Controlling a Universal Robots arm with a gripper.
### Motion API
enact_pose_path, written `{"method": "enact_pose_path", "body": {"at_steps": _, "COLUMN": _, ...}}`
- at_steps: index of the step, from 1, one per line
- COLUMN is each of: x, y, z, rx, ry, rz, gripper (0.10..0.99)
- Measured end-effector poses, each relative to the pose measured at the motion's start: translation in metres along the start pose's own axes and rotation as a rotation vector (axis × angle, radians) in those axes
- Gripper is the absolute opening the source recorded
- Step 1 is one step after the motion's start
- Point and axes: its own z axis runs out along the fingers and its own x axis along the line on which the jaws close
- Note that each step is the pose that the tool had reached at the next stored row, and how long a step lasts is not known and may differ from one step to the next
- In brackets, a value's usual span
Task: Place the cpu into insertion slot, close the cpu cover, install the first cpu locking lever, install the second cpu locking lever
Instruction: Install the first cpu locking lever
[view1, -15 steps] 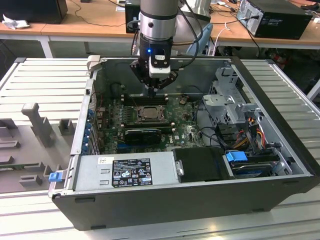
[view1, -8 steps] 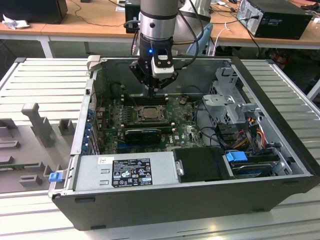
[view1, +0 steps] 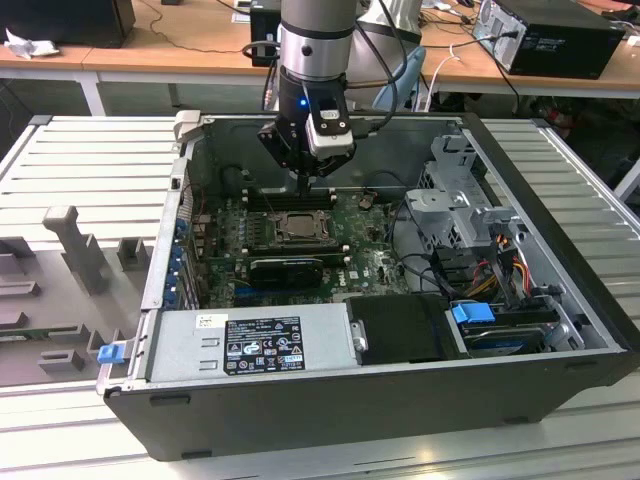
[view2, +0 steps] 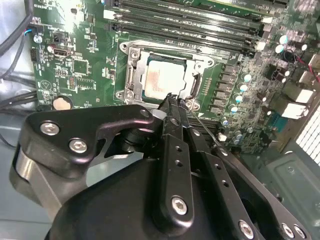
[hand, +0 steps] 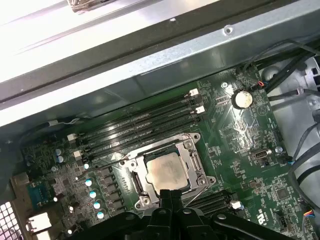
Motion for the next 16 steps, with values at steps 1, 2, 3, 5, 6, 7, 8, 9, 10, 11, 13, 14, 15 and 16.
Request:
{"method": "enact_pose_path", "body": {"at_steps": 1, "x": 0.0, "y": 0.0, "z": 0.0, "rx": 0.0, "ry": 0.0, "rz": -0.02, "gripper": 0.106}}
{"method": "enact_pose_path", "body": {"at_steps": 2, "x": -0.0001, "y": 0.0, "z": 0.0, "rx": 0.001, "ry": 0.0, "rz": -0.049, "gripper": 0.106}}
{"method": "enact_pose_path", "body": {"at_steps": 3, "x": 0.0, "y": 0.0, "z": 0.0, "rx": 0.002, "ry": 0.0, "rz": -0.073, "gripper": 0.106}}
{"method": "enact_pose_path", "body": {"at_steps": 5, "x": -0.0001, "y": 0.0, "z": 0.0, "rx": 0.002, "ry": 0.0, "rz": -0.11, "gripper": 0.106}}
{"method": "enact_pose_path", "body": {"at_steps": 6, "x": -0.0001, "y": 0.0, "z": 0.0, "rx": 0.003, "ry": 0.0, "rz": -0.12, "gripper": 0.106}}
{"method": "enact_pose_path", "body": {"at_steps": 7, "x": -0.0001, "y": 0.0, "z": 0.0, "rx": 0.003, "ry": 0.0, "rz": -0.138, "gripper": 0.106}}
{"method": "enact_pose_path", "body": {"at_steps": 8, "x": 0.0, "y": 0.0, "z": 0.0, "rx": 0.003, "ry": -0.0001, "rz": -0.158, "gripper": 0.106}}
{"method": "enact_pose_path", "body": {"at_steps": 9, "x": -0.0001, "y": 0.0, "z": 0.0, "rx": 0.004, "ry": -0.0001, "rz": -0.169, "gripper": 0.106}}
{"method": "enact_pose_path", "body": {"at_steps": 10, "x": -0.0001, "y": 0.0, "z": 0.0, "rx": 0.004, "ry": -0.0001, "rz": -0.178, "gripper": 0.106}}
{"method": "enact_pose_path", "body": {"at_steps": 11, "x": -0.0001, "y": 0.0, "z": 0.0, "rx": 0.004, "ry": -0.0001, "rz": -0.199, "gripper": 0.106}}
{"method": "enact_pose_path", "body": {"at_steps": 13, "x": -0.0001, "y": 0.0, "z": 0.0, "rx": 0.005, "ry": 0.0, "rz": -0.223, "gripper": 0.106}}
{"method": "enact_pose_path", "body": {"at_steps": 14, "x": -0.0001, "y": 0.0, "z": 0.0, "rx": 0.005, "ry": -0.0001, "rz": -0.232, "gripper": 0.106}}
{"method": "enact_pose_path", "body": {"at_steps": 15, "x": -0.0001, "y": 0.0, "z": 0.0, "rx": 0.005, "ry": -0.0001, "rz": -0.247, "gripper": 0.106}}
{"method": "enact_pose_path", "body": {"at_steps": 16, "x": -0.0001, "y": 0.0, "z": 0.0, "rx": 0.006, "ry": -0.0001, "rz": -0.254, "gripper": 0.106}}
